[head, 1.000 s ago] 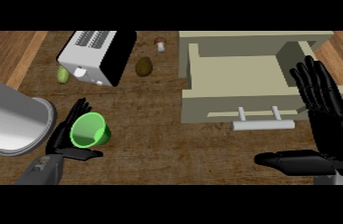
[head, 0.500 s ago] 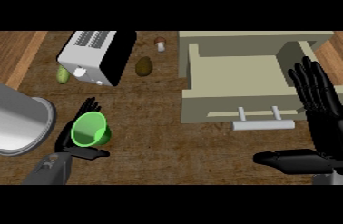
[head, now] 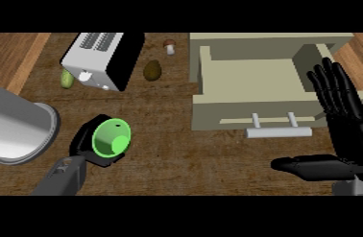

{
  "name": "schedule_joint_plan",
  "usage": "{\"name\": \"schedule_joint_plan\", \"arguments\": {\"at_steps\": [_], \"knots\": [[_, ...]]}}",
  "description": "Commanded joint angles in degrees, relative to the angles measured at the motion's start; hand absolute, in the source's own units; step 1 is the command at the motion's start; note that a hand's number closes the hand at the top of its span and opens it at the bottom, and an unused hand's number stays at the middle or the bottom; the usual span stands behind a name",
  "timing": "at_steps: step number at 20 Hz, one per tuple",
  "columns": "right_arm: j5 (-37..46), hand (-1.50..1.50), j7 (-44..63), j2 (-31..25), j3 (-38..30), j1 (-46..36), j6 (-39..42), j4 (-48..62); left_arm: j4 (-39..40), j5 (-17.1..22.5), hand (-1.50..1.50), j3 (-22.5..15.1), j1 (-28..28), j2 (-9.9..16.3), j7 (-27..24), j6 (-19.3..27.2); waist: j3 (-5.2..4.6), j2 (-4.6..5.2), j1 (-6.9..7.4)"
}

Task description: Pick up the cup, place it into the drawer and close the drawer

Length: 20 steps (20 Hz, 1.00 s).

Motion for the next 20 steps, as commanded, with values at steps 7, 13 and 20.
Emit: {"name": "schedule_joint_plan", "arguments": {"at_steps": [7, 13, 20], "knots": [[0.66, -1.50, 1.14, -0.45, -0.62, -0.71, -0.65, -0.32, -2.37, 9.11, 1.50, 8.82, 0.98, -0.84, -9.02, 3.85, 0.08, -0.20, 0.69], [0.21, -1.50, 0.29, -0.50, -0.31, -0.52, 0.33, 0.13, -3.55, 9.94, 1.50, 10.22, 1.81, -0.67, -15.13, 5.54, 0.11, -0.14, 0.55], [-2.25, -1.50, 1.16, -3.31, -4.51, -1.22, 1.60, 1.00, -10.69, 9.61, 1.50, 7.45, -1.36, -2.13, -11.67, 5.99, 0.26, -0.53, 1.27]]}}
